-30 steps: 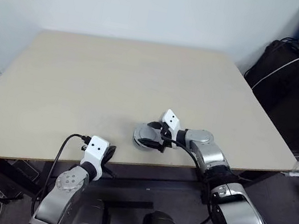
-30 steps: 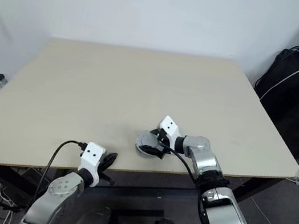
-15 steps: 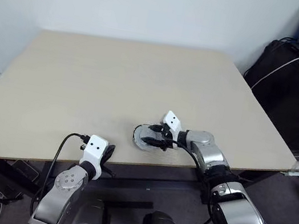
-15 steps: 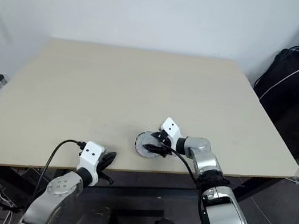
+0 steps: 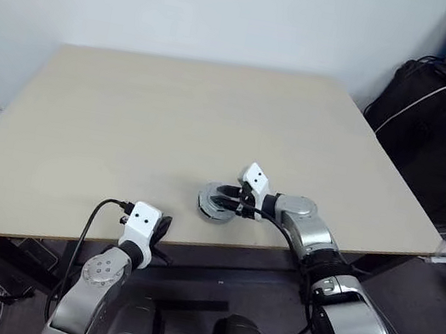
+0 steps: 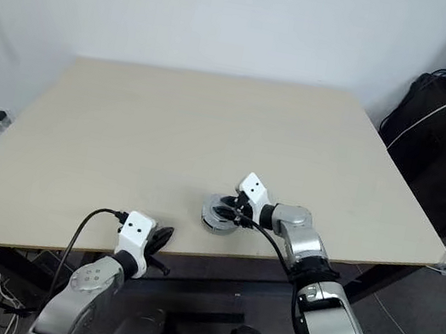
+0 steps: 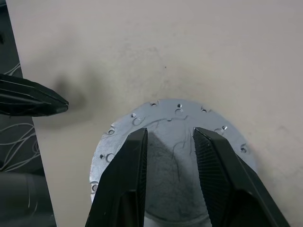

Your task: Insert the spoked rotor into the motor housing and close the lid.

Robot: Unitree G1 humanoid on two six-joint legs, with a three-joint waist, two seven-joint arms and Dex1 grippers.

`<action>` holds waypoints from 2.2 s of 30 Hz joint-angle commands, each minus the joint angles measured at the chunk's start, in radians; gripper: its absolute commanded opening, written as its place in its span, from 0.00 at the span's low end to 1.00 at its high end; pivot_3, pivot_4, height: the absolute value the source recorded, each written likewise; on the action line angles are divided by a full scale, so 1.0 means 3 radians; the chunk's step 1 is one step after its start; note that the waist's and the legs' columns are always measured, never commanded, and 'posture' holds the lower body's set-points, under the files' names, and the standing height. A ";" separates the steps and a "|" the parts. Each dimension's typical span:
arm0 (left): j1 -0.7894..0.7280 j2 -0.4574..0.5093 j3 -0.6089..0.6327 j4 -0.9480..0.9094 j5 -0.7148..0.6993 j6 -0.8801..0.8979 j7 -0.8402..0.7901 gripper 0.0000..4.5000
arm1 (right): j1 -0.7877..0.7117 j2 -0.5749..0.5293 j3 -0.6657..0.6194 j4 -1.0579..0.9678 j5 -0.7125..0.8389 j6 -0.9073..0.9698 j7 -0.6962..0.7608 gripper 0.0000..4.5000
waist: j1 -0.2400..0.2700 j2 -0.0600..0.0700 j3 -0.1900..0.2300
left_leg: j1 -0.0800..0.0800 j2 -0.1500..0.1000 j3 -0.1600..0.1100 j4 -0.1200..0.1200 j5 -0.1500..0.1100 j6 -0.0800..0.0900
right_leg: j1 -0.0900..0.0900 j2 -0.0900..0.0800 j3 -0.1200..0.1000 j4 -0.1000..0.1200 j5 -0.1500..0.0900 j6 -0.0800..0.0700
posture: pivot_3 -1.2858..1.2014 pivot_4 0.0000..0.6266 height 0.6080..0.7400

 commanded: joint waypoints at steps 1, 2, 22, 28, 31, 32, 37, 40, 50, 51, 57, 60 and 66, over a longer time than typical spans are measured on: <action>-0.0036 -0.0004 -0.0022 -0.0136 -0.0005 -0.0011 0.0000 0.00 | -0.0083 0.0002 -0.0106 -0.0124 0.0095 0.0066 0.0030 0.45 | -0.0001 0.0000 0.0000 | 0.0000 0.0000 0.0000 0.0000 0.0000 0.0000 | 0.0000 0.0000 0.0000 0.0000 0.0000 0.0000 | 0.52 0.00 1.00; -0.0037 -0.0003 -0.0023 -0.0137 -0.0006 -0.0009 -0.0001 0.00 | -0.0087 0.0000 -0.0112 -0.0132 0.0103 0.0080 0.0029 0.49 | 0.0000 0.0000 0.0000 | 0.0000 0.0000 0.0000 0.0000 0.0000 0.0000 | 0.0000 0.0000 0.0000 0.0000 0.0000 0.0000 | 0.52 0.00 1.00; -0.0031 -0.0005 -0.0026 -0.0181 -0.0017 0.0024 0.0010 0.00 | -0.0137 -0.0031 -0.0046 0.0051 -0.0086 -0.0171 -0.0013 1.00 | -0.0002 0.0000 0.0000 | 0.0000 0.0000 0.0000 0.0000 0.0000 0.0000 | 0.0000 0.0000 0.0000 0.0000 0.0000 0.0000 | 0.52 0.00 1.00; -0.0013 -0.0003 -0.0007 -0.0216 -0.0015 0.0045 0.0028 0.00 | -0.0169 -0.0016 -0.0022 0.0199 -0.0142 -0.0270 0.0012 1.00 | -0.0003 0.0000 0.0000 | 0.0000 -0.0001 0.0001 0.0000 0.0000 0.0000 | 0.0000 0.0000 0.0001 0.0000 0.0000 0.0000 | 0.52 0.00 1.00; -0.0004 -0.0001 0.0000 -0.0232 -0.0014 0.0054 0.0033 0.00 | -0.0166 -0.0010 -0.0003 0.0232 -0.0160 -0.0297 0.0033 1.00 | -0.0003 0.0000 0.0000 | 0.0000 0.0000 0.0001 0.0000 0.0000 0.0000 | 0.0000 0.0001 0.0001 0.0000 0.0001 0.0000 | 0.52 0.00 1.00; -0.0002 -0.0001 0.0001 -0.0236 -0.0016 0.0056 0.0034 0.00 | -0.0167 -0.0007 0.0000 0.0244 -0.0163 -0.0307 0.0035 1.00 | -0.0003 0.0001 0.0000 | 0.0000 0.0000 0.0001 0.0001 0.0000 0.0000 | 0.0000 0.0001 0.0001 0.0000 0.0001 0.0000 | 0.52 0.00 1.00; 0.0005 0.0000 0.0001 -0.0251 -0.0017 0.0064 0.0040 0.00 | -0.0185 0.0008 0.0000 0.0299 -0.0167 -0.0323 0.0039 1.00 | -0.0003 0.0001 -0.0001 | 0.0000 0.0000 0.0001 0.0001 0.0000 0.0000 | 0.0000 0.0001 0.0001 0.0000 0.0001 0.0001 | 0.52 0.00 1.00; 0.0010 0.0000 0.0001 -0.0258 -0.0015 0.0068 0.0044 0.00 | -0.0197 0.0024 -0.0017 0.0323 -0.0155 -0.0317 0.0035 0.91 | -0.0003 0.0001 -0.0001 | 0.0001 0.0000 0.0001 0.0001 0.0000 0.0000 | 0.0000 0.0001 0.0001 0.0001 0.0001 0.0001 | 0.52 0.00 1.00; 0.0013 -0.0004 -0.0005 -0.0263 -0.0019 0.0070 0.0052 0.00 | -0.0140 0.0082 -0.0137 0.0211 -0.0058 -0.0263 -0.0109 0.69 | -0.0003 0.0001 -0.0001 | 0.0001 0.0000 0.0001 0.0002 0.0000 0.0000 | 0.0000 0.0001 0.0001 0.0002 0.0001 0.0001 | 0.52 0.00 1.00; 0.0012 -0.0007 -0.0009 -0.0266 -0.0019 0.0073 0.0054 0.00 | -0.0127 0.0097 -0.0165 0.0178 -0.0025 -0.0224 -0.0129 0.69 | -0.0003 0.0001 -0.0001 | 0.0001 0.0000 0.0001 0.0002 0.0000 0.0000 | 0.0000 0.0001 0.0001 0.0002 0.0002 0.0001 | 0.52 0.00 1.00; 0.0009 -0.0018 -0.0035 -0.0291 -0.0022 0.0098 0.0061 0.00 | -0.0018 0.0120 -0.0162 -0.0024 -0.0012 -0.0108 -0.0181 0.69 | 0.0001 0.0001 -0.0001 | 0.0000 0.0000 0.0002 0.0002 0.0000 0.0000 | -0.0001 0.0000 0.0002 0.0002 0.0002 0.0001 | 0.52 0.00 1.00; 0.0004 -0.0020 -0.0044 -0.0296 -0.0025 0.0105 0.0062 0.00 | 0.0034 0.0113 -0.0110 -0.0096 -0.0061 -0.0089 -0.0171 0.69 | -0.0001 0.0001 -0.0001 | 0.0000 0.0000 0.0002 0.0002 0.0000 0.0000 | -0.0001 0.0000 0.0002 0.0002 0.0002 0.0001 | 0.52 0.00 1.00; 0.0007 -0.0014 -0.0039 -0.0305 -0.0031 0.0116 0.0061 0.00 | 0.0019 0.0066 0.0007 -0.0087 -0.0176 -0.0067 -0.0138 0.69 | -0.0005 0.0002 -0.0001 | 0.0000 0.0000 0.0001 0.0002 0.0000 0.0000 | -0.0001 0.0000 0.0002 0.0002 0.0002 0.0001 | 0.52 0.00 1.00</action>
